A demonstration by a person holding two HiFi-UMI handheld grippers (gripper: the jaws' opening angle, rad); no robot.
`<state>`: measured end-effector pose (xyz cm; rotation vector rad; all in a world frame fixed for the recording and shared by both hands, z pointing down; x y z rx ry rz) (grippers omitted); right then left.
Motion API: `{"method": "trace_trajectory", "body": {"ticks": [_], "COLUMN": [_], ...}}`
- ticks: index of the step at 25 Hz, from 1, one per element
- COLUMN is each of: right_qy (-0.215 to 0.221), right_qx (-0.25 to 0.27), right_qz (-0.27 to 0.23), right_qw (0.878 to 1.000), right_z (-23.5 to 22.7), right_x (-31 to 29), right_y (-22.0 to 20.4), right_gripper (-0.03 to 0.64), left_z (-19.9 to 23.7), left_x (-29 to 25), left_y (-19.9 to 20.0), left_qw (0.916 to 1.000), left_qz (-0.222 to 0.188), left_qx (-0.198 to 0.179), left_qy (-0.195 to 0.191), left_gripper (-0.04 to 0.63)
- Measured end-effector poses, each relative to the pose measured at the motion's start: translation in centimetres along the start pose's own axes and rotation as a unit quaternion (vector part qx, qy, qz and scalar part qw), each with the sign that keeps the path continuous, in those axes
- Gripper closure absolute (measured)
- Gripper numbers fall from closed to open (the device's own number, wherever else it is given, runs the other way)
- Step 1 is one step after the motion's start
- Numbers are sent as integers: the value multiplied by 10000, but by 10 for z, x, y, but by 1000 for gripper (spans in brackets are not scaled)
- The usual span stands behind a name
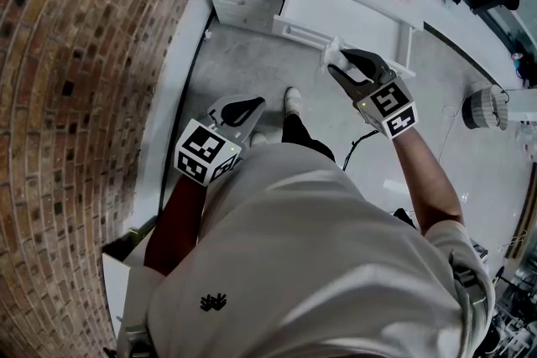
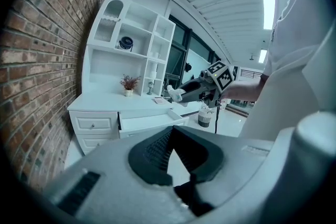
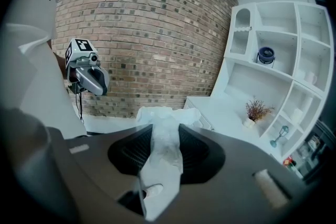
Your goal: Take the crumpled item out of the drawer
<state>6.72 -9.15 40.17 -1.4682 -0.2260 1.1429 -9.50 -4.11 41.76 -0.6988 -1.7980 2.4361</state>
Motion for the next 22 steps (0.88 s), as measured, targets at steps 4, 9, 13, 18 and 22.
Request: {"method": "trace_trajectory", "body": {"ticks": [4,9,13,18,22], "right_qy": [-4,-7,55,44,68], "right_qx": [0,-5,-10,0,0], "right_qz": [-15,-22,43,-53,-45], "right_qw": [10000,10000,10000,10000,10000], "right_z": [0,-2,0,-2,-5], "right_x": [3,6,5,3,2], "right_y": [1,1,-2,3,3], "right_gripper": [463,463,463,463,463], "left_z": [-4,-4,-3,-1,1], "left_x": [-2,-4,-4,-5,-8], "left_y": [0,2,3,3,4], "left_qw": [10000,10000,10000,10000,10000], "left_qz": [24,11,19,22,5], "left_qx": [-21,-55,-49,-36,-53], "left_qy": [-45,-53,-39,-32,-10], "left_gripper": [589,589,589,589,588]}}
Point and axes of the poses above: the fingertips, and each gripper's own axes: x backward along the fingers, z to its left, y out of its top, the point moved 1 cm from there along x, backward along the fingers, and after that the axes turned 4 degrees about -z, right-handed, at the moved point
